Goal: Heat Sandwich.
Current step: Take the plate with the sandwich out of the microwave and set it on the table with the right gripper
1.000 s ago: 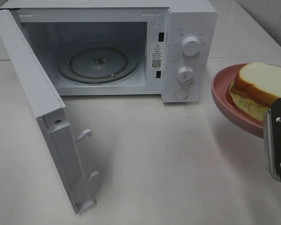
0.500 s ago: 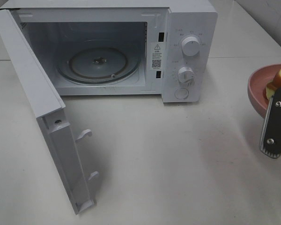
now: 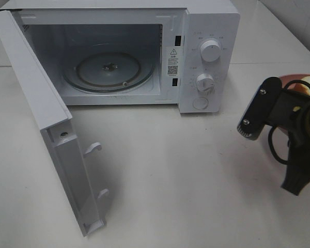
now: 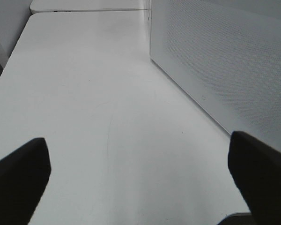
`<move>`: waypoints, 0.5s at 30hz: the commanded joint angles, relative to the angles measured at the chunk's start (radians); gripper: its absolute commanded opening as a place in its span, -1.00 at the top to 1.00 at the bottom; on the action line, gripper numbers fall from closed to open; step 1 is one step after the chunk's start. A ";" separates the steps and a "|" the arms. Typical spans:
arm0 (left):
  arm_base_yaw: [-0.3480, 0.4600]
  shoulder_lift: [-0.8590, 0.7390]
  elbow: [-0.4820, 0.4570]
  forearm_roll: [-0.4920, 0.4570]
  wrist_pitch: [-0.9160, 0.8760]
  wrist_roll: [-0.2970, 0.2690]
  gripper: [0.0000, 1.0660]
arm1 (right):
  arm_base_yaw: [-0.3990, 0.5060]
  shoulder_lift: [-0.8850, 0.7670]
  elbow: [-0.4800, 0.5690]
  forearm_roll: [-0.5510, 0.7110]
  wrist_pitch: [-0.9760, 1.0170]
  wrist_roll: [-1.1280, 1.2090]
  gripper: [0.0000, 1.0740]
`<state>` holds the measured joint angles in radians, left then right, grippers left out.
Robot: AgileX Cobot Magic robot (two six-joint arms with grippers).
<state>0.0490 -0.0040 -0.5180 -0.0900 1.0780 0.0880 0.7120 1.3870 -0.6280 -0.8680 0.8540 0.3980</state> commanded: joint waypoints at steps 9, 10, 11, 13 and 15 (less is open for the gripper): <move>0.002 -0.008 0.001 -0.005 -0.011 -0.004 -0.83 | -0.026 0.195 -0.198 -0.024 0.145 0.244 0.95; 0.002 -0.008 0.001 -0.005 -0.011 -0.004 -0.83 | -0.026 0.195 -0.198 -0.024 0.145 0.244 0.95; 0.002 -0.008 0.001 -0.005 -0.011 -0.004 -0.83 | -0.034 0.211 -0.209 -0.014 0.160 0.263 0.95; 0.002 -0.008 0.001 -0.005 -0.011 -0.004 -0.83 | -0.061 0.249 -0.242 -0.003 0.192 0.274 0.95; 0.002 -0.008 0.001 -0.005 -0.011 -0.004 -0.83 | -0.067 0.257 -0.249 -0.002 0.192 0.274 0.95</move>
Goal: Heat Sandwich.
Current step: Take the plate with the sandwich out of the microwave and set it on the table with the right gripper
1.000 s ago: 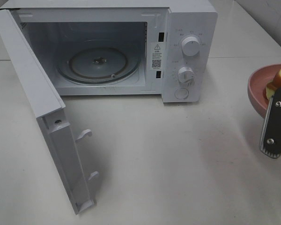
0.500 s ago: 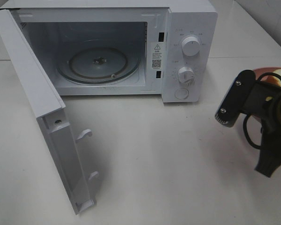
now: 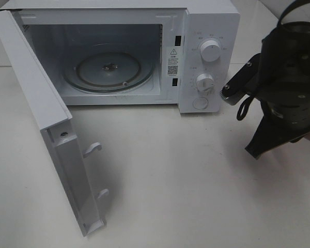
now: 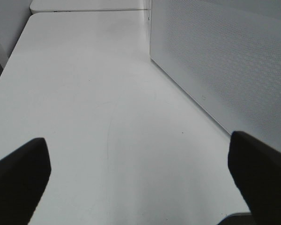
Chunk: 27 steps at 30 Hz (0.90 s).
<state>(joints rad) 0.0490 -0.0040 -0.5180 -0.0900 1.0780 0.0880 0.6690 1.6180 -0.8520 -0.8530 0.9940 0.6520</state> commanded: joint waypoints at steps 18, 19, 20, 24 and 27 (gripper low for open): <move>0.002 -0.008 0.001 -0.005 -0.011 -0.004 -0.83 | -0.201 0.051 -0.030 -0.002 0.000 0.043 0.93; 0.002 -0.008 0.001 -0.005 -0.011 -0.004 -0.83 | -0.214 0.051 -0.021 -0.002 -0.017 0.057 0.93; 0.002 -0.008 0.001 -0.005 -0.011 -0.004 -0.83 | -0.218 0.051 -0.016 -0.003 -0.026 0.061 0.93; 0.002 -0.008 0.001 -0.005 -0.011 -0.004 -0.83 | -0.226 0.060 0.019 -0.006 -0.055 0.096 0.93; 0.002 -0.008 0.001 -0.005 -0.011 -0.004 -0.83 | -0.226 0.078 0.032 -0.007 -0.055 0.105 0.92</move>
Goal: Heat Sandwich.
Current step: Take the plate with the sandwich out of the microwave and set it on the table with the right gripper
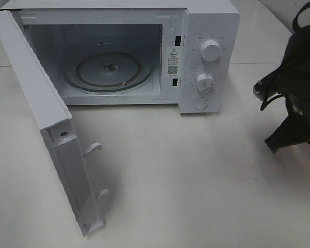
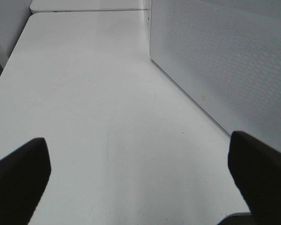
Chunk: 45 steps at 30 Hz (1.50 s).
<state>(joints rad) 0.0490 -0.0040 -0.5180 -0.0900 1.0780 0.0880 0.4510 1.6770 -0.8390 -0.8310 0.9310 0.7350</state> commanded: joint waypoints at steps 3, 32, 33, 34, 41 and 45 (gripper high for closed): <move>0.002 -0.008 0.001 -0.005 -0.011 -0.004 -0.83 | -0.008 0.078 0.026 -0.029 0.005 0.025 0.91; 0.002 -0.008 0.001 -0.005 -0.011 -0.004 -0.83 | -0.008 0.306 0.026 -0.136 -0.125 0.230 0.82; 0.002 -0.008 0.001 -0.005 -0.011 -0.004 -0.83 | -0.008 0.306 0.026 -0.136 -0.125 0.230 0.82; 0.002 -0.008 0.001 -0.005 -0.011 -0.004 -0.83 | -0.008 0.306 0.026 -0.136 -0.128 0.230 0.81; 0.002 -0.008 0.001 -0.005 -0.011 -0.004 -0.83 | -0.008 0.302 0.026 -0.126 -0.123 0.229 0.72; 0.002 -0.008 0.001 -0.005 -0.011 -0.004 -0.83 | -0.008 0.273 0.026 -0.126 -0.122 0.225 0.61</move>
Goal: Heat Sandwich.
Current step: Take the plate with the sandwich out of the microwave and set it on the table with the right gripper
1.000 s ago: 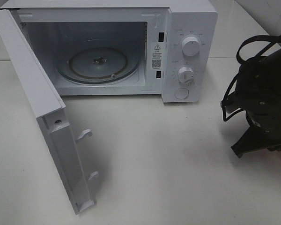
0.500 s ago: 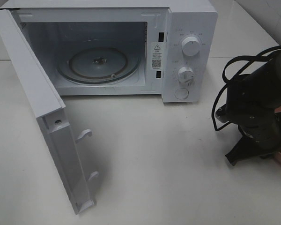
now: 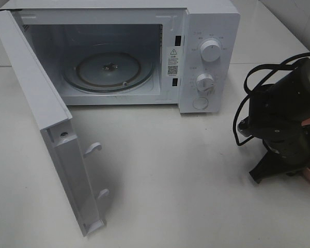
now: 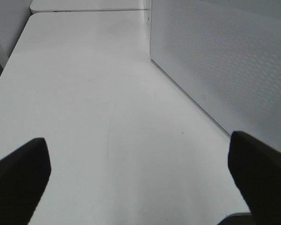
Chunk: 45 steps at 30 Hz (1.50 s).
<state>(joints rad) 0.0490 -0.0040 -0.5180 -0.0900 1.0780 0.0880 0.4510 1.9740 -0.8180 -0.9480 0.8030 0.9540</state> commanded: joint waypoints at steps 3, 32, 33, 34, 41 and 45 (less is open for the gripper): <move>0.002 -0.008 0.001 -0.005 -0.011 -0.004 -0.83 | -0.008 -0.039 0.005 -0.009 0.006 -0.001 0.53; 0.002 -0.008 0.001 -0.005 -0.011 -0.004 -0.83 | -0.008 -0.461 0.005 0.463 0.049 -0.538 -0.42; 0.002 -0.008 0.001 -0.005 -0.011 -0.004 -0.83 | -0.008 -0.461 0.005 0.463 0.049 -0.538 -0.42; 0.002 -0.008 0.001 -0.005 -0.011 -0.004 -0.83 | -0.008 -0.482 0.005 0.486 0.057 -0.550 -0.42; 0.002 -0.008 0.001 -0.005 -0.011 -0.004 -0.83 | -0.004 -0.665 0.005 0.680 0.109 -0.712 -0.42; 0.002 -0.008 0.001 -0.005 -0.011 -0.004 -0.83 | -0.004 -0.756 0.005 0.737 0.143 -0.768 -0.42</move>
<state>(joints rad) 0.0490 -0.0040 -0.5180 -0.0900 1.0780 0.0880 0.4510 1.2510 -0.8160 -0.2350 0.9230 0.2220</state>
